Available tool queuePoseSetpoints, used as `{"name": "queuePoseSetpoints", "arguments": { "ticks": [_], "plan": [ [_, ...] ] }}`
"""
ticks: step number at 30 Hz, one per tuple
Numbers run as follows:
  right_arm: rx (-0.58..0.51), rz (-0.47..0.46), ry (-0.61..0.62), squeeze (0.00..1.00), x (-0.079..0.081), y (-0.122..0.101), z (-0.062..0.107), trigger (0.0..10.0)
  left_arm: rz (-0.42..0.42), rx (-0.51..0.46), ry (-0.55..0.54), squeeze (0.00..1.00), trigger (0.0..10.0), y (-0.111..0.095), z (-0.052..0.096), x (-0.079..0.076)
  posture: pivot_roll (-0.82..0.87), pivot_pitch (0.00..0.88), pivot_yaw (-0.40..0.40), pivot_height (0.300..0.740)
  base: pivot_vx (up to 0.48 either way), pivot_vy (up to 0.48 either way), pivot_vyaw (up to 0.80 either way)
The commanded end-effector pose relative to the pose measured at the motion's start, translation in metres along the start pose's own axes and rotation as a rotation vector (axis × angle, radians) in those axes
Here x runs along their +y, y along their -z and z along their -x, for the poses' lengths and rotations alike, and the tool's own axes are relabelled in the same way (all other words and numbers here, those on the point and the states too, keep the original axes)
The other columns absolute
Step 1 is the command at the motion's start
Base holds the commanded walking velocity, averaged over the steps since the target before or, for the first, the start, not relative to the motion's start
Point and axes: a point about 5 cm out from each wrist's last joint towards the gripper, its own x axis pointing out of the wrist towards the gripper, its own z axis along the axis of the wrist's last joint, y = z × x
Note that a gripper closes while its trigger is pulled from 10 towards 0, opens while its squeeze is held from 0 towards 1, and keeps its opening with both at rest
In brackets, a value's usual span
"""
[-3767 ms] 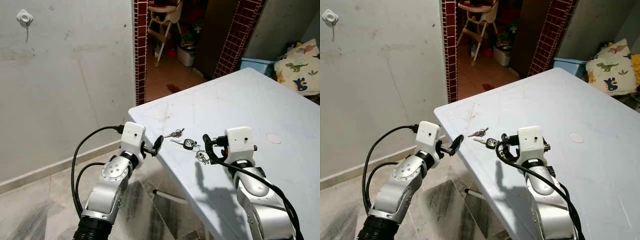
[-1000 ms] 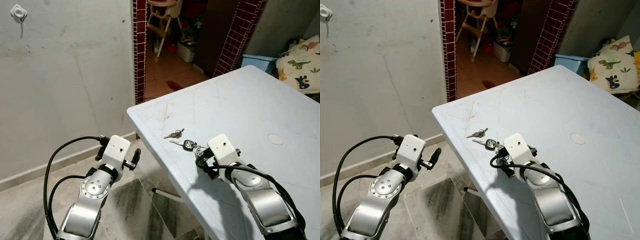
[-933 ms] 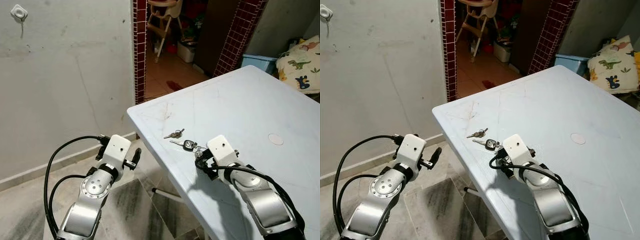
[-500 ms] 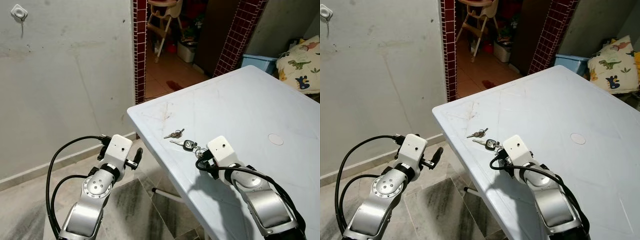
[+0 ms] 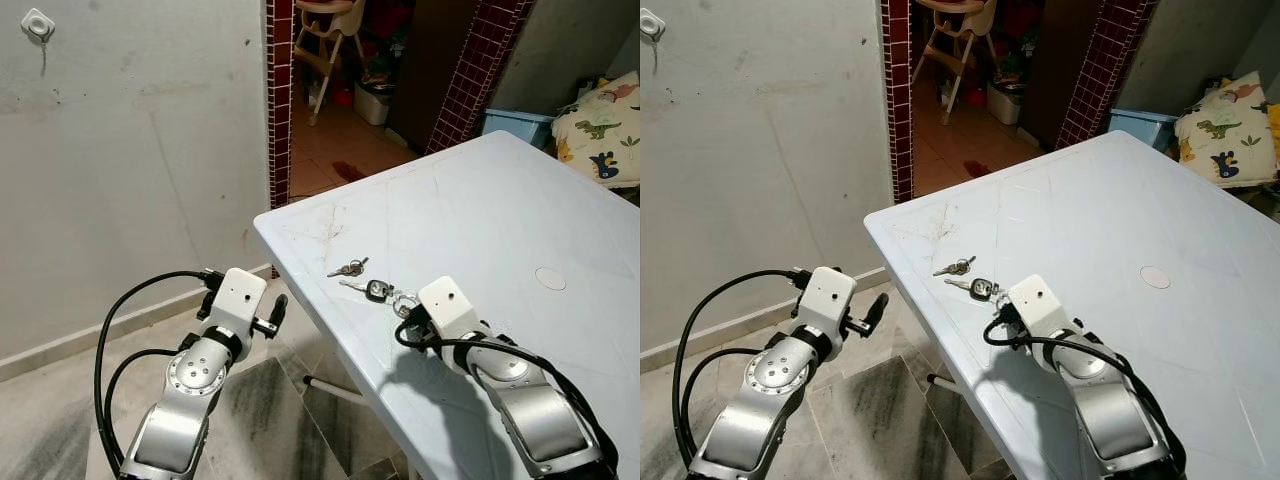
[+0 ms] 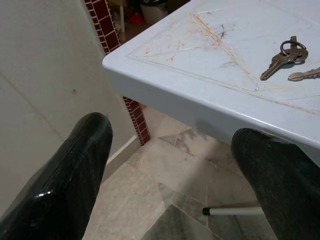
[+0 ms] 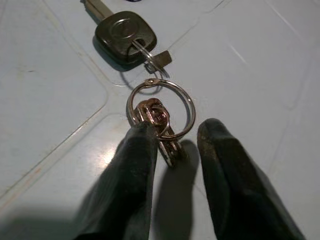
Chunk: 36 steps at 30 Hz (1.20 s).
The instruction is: Hang keys on a hook
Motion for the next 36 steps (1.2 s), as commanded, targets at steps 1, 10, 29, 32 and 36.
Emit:
{"name": "queuePoseSetpoints", "arguments": {
  "ticks": [1,10,29,32,36],
  "plan": [
    [0.003,0.000,0.011,0.00,-0.004,0.003,0.001,0.0,0.003,-0.014,-0.004,0.00,10.0,-0.005,-0.002,0.000,0.05,0.006,-0.087,0.740,0.000,0.000,0.00],
    [-0.039,0.006,0.039,0.00,-0.008,-0.002,0.001,0.0,0.000,-0.020,-0.002,0.00,10.0,-0.006,-0.003,0.000,0.05,0.000,-0.084,0.740,0.000,0.000,0.00],
    [-0.090,-0.100,0.079,1.00,-0.012,-0.013,0.004,10.0,0.013,-0.025,-0.001,0.00,10.0,-0.007,-0.005,-0.003,0.05,0.000,-0.089,0.740,0.000,0.000,0.00],
    [-0.094,-0.104,0.079,1.00,-0.007,-0.017,0.004,10.0,0.015,-0.023,-0.002,0.00,10.0,-0.007,-0.005,-0.003,0.04,0.000,-0.089,0.740,0.000,0.000,0.00],
    [-0.077,-0.120,0.134,1.00,-0.002,-0.013,0.001,10.0,0.017,-0.023,0.004,0.00,10.0,-0.007,-0.005,-0.005,0.04,0.000,-0.091,0.740,0.000,0.000,0.00]
  ]
}}
